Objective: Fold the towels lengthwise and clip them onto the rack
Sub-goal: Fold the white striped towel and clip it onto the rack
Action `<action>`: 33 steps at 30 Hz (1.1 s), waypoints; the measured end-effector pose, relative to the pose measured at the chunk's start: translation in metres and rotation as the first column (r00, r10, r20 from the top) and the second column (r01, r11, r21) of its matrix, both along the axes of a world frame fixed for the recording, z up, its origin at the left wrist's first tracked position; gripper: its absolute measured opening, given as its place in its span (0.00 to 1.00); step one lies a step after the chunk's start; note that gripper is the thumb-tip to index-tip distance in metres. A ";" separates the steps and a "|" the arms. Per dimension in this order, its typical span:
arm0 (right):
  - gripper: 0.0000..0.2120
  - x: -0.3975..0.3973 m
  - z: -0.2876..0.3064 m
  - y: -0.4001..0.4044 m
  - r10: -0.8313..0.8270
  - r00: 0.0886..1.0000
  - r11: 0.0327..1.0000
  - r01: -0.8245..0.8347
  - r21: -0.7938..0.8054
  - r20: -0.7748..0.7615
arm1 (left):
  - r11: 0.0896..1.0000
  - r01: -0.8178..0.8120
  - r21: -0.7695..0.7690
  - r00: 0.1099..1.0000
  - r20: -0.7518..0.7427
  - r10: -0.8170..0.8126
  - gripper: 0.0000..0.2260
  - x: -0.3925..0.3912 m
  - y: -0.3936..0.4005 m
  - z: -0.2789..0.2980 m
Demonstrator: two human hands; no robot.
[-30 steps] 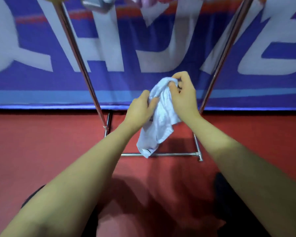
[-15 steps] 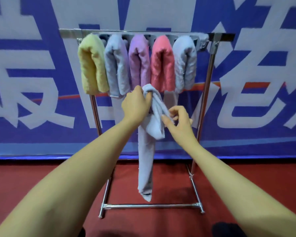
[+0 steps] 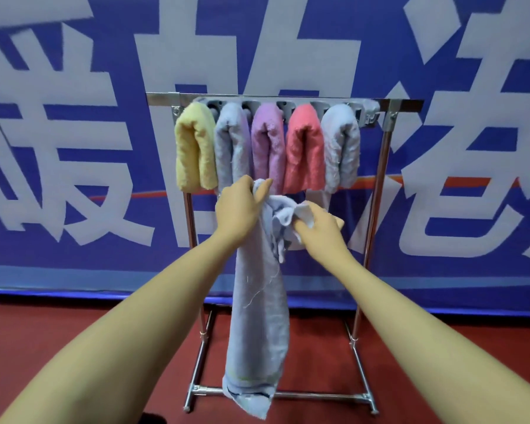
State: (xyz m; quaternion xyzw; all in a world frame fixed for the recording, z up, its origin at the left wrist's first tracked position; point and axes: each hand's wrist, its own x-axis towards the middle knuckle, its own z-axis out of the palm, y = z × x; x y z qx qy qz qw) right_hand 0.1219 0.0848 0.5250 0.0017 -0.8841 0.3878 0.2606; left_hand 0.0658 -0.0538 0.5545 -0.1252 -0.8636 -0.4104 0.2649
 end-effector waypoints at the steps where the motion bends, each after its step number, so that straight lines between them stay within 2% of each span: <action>1: 0.08 -0.001 0.008 0.002 -0.016 1.000 0.996 0.016 -0.084 -0.001 | 1.000 0.010 0.012 1.000 0.001 -0.010 0.20 0.000 -0.004 0.001; 5: 0.07 -0.014 0.026 0.010 -0.162 0.986 0.965 0.153 -0.215 -0.028 | 0.996 0.082 0.023 0.997 -0.006 -0.082 0.14 0.003 -0.014 0.002; 10: 0.10 -0.019 0.037 0.004 -0.177 0.984 0.910 0.177 -0.375 0.035 | 0.969 0.212 -0.129 0.969 -0.099 -0.225 0.08 0.011 -0.015 -0.001; 13: 0.09 -0.020 0.046 0.001 -0.136 0.991 0.877 0.126 -0.464 0.014 | 0.957 0.261 -0.130 0.957 -0.093 -0.274 0.06 0.013 -0.014 -0.009; 17: 0.10 -0.020 0.059 -0.004 -0.030 0.996 0.935 0.000 -0.354 -0.080 | 0.924 0.373 -0.087 0.918 -0.111 -0.381 0.09 0.013 -0.006 -0.018; 19: 0.11 -0.021 0.064 -0.006 0.000 0.993 0.919 -0.047 -0.391 -0.121 | 0.919 0.387 -0.069 0.913 -0.113 -0.393 0.13 0.013 0.000 -0.018; 22: 0.12 -0.022 0.067 -0.007 0.072 0.988 0.834 -0.137 -0.535 -0.140 | 0.936 0.345 -0.072 0.925 -0.145 -0.352 0.18 0.013 0.010 -0.012; 24: 0.11 -0.023 0.068 -0.005 0.070 0.989 0.833 -0.128 -0.538 -0.126 | 0.957 0.284 -0.063 0.946 -0.147 -0.290 0.19 0.013 0.017 -0.006; 26: 0.09 -0.023 0.069 -0.002 0.057 0.993 0.859 -0.100 -0.502 -0.100 | 0.977 0.209 -0.042 0.971 -0.112 -0.213 0.21 0.013 0.023 -0.002; 28: 0.04 -0.022 0.067 0.004 0.076 0.993 0.871 -0.111 -0.478 -0.092 | 0.990 0.140 -0.012 0.988 -0.065 -0.140 0.17 0.012 0.026 0.002; 29: 0.05 -0.020 0.061 0.008 0.080 0.992 0.878 -0.118 -0.464 -0.101 | 0.995 0.099 -0.013 0.993 -0.058 -0.100 0.14 0.011 0.027 0.004; 33: 0.07 -0.006 0.017 0.023 -0.101 0.978 0.954 0.044 -0.296 -0.180 | 0.997 -0.011 -0.078 0.992 -0.126 0.001 0.12 0.006 0.027 0.019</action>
